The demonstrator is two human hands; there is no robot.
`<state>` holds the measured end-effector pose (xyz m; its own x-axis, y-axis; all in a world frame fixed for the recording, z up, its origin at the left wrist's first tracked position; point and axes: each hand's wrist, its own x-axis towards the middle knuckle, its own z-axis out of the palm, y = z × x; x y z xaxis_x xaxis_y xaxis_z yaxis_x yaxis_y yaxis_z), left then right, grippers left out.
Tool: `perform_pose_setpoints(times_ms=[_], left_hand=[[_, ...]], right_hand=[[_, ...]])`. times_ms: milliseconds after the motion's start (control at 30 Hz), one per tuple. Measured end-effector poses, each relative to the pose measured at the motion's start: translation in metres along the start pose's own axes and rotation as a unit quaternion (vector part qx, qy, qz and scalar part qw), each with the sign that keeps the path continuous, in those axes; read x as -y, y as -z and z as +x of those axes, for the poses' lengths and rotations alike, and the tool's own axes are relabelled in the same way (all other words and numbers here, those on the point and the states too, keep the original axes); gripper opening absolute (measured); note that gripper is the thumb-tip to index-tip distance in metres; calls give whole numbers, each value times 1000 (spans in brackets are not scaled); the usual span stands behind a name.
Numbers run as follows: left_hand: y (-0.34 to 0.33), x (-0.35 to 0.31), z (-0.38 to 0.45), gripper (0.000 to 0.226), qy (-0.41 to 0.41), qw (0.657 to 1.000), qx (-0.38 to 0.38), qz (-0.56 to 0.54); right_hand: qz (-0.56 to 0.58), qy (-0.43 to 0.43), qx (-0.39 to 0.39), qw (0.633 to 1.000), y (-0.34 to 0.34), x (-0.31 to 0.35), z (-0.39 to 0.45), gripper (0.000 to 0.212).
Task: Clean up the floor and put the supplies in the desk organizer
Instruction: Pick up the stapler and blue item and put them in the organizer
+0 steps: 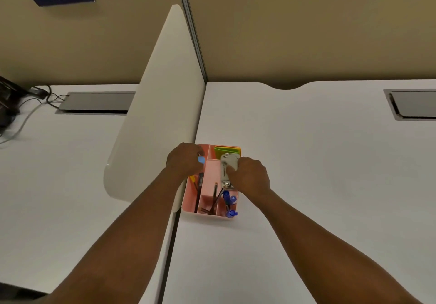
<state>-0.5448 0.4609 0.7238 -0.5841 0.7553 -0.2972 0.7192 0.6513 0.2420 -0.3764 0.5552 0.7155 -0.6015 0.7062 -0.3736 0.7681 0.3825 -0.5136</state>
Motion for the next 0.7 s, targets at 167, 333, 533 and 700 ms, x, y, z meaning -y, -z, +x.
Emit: perform_pose_setpoints(times_ms=[167, 333, 533, 700], left_hand=[[-6, 5, -1, 23, 1, 998, 44, 41], [-9, 2, -9, 21, -16, 990, 85, 113], [-14, 0, -24, 23, -5, 993, 59, 98], [-12, 0, -46, 35, 14, 1000, -6, 20]], right_hand=[[9, -15, 66, 998, 1, -2, 1, 42], [61, -88, 89, 990, -1, 7, -4, 42], [186, -144, 119, 965, -6, 9, -15, 48], [249, -106, 91, 958, -5, 3, -24, 38]])
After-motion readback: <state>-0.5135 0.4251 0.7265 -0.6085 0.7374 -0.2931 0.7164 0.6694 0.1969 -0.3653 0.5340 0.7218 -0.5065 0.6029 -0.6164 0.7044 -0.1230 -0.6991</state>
